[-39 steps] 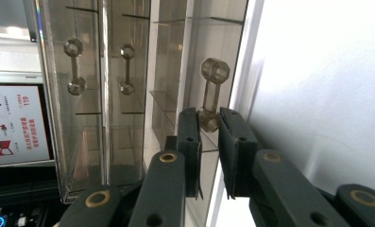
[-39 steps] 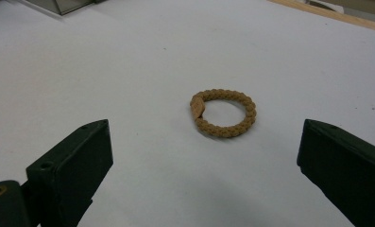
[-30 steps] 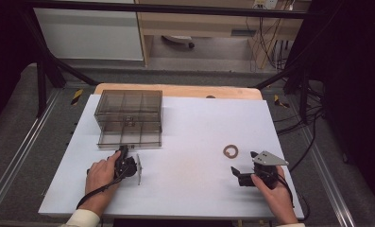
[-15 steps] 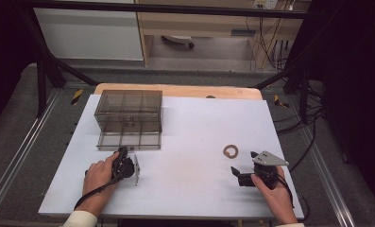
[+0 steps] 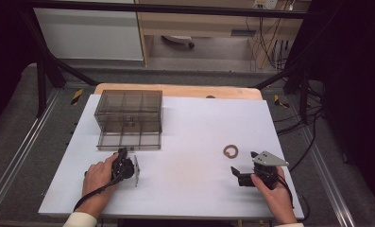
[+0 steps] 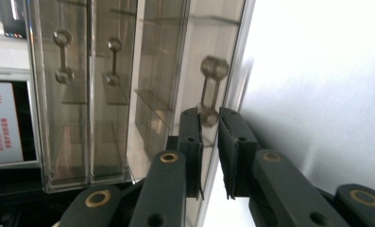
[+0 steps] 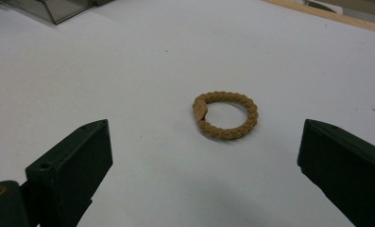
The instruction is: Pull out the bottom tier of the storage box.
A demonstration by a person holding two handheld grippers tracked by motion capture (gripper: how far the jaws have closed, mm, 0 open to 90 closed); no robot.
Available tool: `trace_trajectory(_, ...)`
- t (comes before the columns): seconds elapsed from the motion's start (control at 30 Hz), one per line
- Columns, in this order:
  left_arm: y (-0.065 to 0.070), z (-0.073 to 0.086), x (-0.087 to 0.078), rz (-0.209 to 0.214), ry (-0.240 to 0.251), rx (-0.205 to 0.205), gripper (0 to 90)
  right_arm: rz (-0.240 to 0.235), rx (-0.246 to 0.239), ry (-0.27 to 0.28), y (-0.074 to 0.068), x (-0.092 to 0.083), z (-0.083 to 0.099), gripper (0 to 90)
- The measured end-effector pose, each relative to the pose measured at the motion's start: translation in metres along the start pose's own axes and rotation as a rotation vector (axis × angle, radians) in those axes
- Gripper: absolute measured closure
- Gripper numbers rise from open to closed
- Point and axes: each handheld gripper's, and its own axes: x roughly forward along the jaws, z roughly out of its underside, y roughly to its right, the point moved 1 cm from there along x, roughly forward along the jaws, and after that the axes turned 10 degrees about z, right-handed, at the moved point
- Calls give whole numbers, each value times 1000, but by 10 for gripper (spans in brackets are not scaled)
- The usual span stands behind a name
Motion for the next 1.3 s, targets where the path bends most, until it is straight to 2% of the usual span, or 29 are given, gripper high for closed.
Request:
trace_trajectory(0.17,0,5,-2,16,0,-21,765,-2,-2,0,0,0,0,43)
trace_trajectory(0.27,-1,4,-4,16,19,-33,733,-2,-4,1,1,0,1,43)
trace_trajectory(0.37,0,2,-6,28,36,-24,680,-1,-1,0,1,-1,1,42)
trace_trajectory(0.43,-1,0,-8,20,55,-7,620,-2,-4,-1,1,-1,1,42)
trace_trajectory(0.53,-5,0,-10,28,80,-52,543,-6,-10,-7,0,0,1,42)
trace_trajectory(0.73,-15,6,-12,87,129,-176,443,-9,-17,-10,-1,2,1,42)
trace_trajectory(0.9,-24,8,-15,148,149,-316,324,-11,-21,-12,-2,2,1,42)
trace_trajectory(0.97,-28,4,-17,153,174,-310,316,-13,-24,-13,-3,3,1,43)
trace_trajectory(1.03,-31,-2,-17,171,167,-320,285,-16,-27,-15,-3,3,1,42)
trace_trajectory(1.1,-32,-8,-14,212,193,-357,288,-19,-32,-15,-3,3,1,43)
trace_trajectory(1.17,-32,-15,-11,252,191,-344,270,-24,-34,-20,-3,4,1,45)
trace_trajectory(1.23,-35,-21,-9,266,191,-328,266,-25,-38,-19,-3,4,1,45)
trace_trajectory(1.3,-41,-28,-8,288,203,-343,266,-25,-37,-19,-2,4,1,45)
